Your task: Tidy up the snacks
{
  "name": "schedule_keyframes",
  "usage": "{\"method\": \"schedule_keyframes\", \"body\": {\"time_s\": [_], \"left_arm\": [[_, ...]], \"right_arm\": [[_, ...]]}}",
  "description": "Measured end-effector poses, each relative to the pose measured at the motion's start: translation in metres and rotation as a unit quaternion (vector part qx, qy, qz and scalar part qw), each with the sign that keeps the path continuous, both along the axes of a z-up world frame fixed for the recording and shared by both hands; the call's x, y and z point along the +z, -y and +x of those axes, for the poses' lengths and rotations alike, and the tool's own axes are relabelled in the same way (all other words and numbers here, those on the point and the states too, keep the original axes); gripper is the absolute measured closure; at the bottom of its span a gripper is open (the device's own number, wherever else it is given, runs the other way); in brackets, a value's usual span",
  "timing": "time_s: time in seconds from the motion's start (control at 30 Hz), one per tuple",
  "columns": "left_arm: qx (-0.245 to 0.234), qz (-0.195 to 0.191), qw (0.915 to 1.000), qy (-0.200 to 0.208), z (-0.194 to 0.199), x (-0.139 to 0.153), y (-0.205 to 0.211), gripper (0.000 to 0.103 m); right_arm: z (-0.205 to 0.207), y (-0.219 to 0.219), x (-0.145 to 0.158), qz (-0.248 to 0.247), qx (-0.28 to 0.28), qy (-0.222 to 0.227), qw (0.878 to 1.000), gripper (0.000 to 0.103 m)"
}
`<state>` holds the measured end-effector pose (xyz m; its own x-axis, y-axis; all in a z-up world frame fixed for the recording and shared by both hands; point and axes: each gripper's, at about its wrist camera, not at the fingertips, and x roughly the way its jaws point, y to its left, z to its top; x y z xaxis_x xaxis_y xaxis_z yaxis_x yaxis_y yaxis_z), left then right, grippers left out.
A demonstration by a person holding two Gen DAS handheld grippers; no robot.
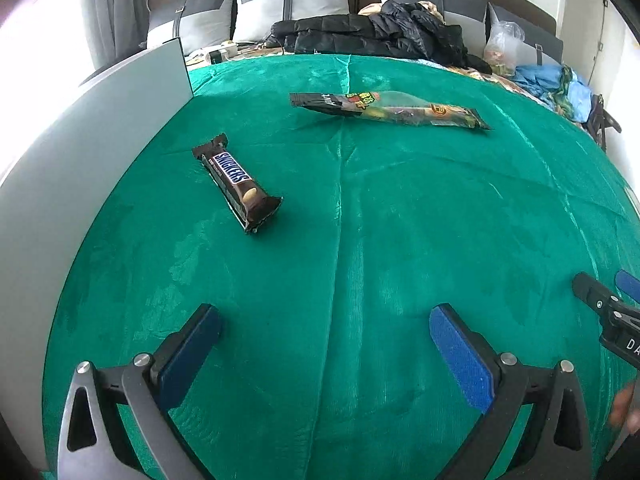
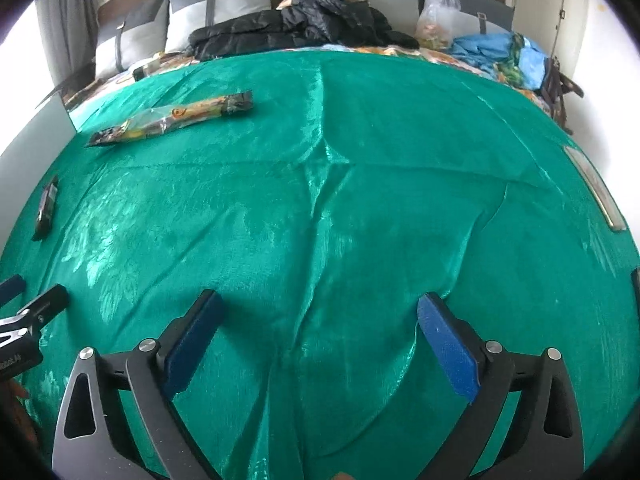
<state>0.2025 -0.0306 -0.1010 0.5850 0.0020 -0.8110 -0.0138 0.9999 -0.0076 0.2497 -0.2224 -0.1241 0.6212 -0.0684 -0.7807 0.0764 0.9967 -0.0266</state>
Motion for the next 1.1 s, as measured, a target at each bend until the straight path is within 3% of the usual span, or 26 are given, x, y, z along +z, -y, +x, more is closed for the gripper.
{"method": "schedule_keyframes", "body": {"time_s": [1.1], "left_arm": [[-0.001, -0.002, 1.0, 0.0, 0.0006, -0.0006, -0.0008, 0.0]], "right_arm": [[-0.0027, 0.0004, -0.0003, 0.004, -0.001, 0.0, 1.0, 0.003]]}}
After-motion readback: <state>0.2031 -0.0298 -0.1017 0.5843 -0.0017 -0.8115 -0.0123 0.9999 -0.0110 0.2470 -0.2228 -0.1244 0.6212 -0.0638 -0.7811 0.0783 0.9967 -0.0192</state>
